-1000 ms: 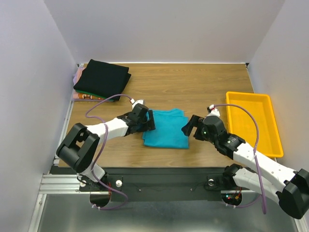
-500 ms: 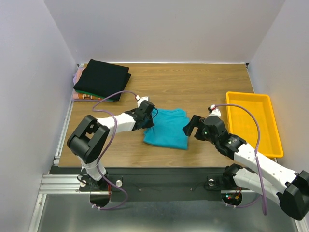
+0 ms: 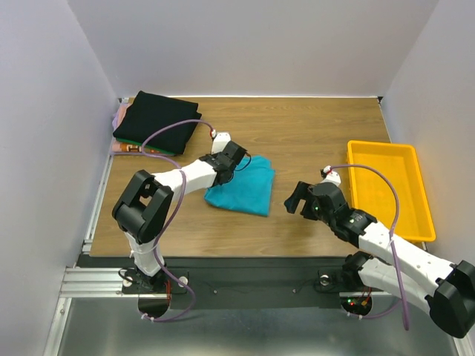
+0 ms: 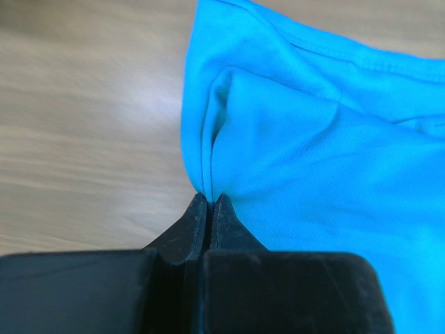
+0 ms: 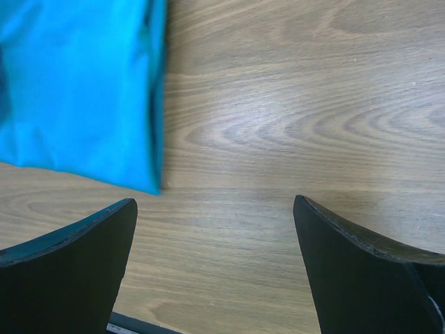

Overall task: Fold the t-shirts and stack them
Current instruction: Neatly place the folded tshirt to the corner

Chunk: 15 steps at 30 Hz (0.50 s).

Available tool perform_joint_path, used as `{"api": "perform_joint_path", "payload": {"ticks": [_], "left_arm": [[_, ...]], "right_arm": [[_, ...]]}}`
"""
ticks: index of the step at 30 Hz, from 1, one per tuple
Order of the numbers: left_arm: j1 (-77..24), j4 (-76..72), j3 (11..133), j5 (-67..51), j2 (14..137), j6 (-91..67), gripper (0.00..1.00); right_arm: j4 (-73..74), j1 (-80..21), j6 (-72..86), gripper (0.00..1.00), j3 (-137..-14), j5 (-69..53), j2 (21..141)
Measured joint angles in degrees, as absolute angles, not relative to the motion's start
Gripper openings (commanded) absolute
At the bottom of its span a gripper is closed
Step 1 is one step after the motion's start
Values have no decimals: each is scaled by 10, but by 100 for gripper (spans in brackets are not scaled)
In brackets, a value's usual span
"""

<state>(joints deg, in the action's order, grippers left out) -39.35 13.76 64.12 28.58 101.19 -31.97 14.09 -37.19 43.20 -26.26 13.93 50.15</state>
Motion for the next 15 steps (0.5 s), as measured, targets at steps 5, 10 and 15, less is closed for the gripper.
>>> {"api": "perform_joint_path", "payload": {"ticks": [5, 10, 15], "left_arm": [[-392, 132, 677, 391, 1012, -226, 0], [-380, 122, 728, 464, 1016, -128, 0], [-342, 100, 804, 487, 1040, -34, 0]], "right_arm": [[141, -372, 428, 100, -263, 150, 511], [141, -372, 424, 100, -263, 160, 518], [142, -372, 422, 100, -263, 166, 522]]}}
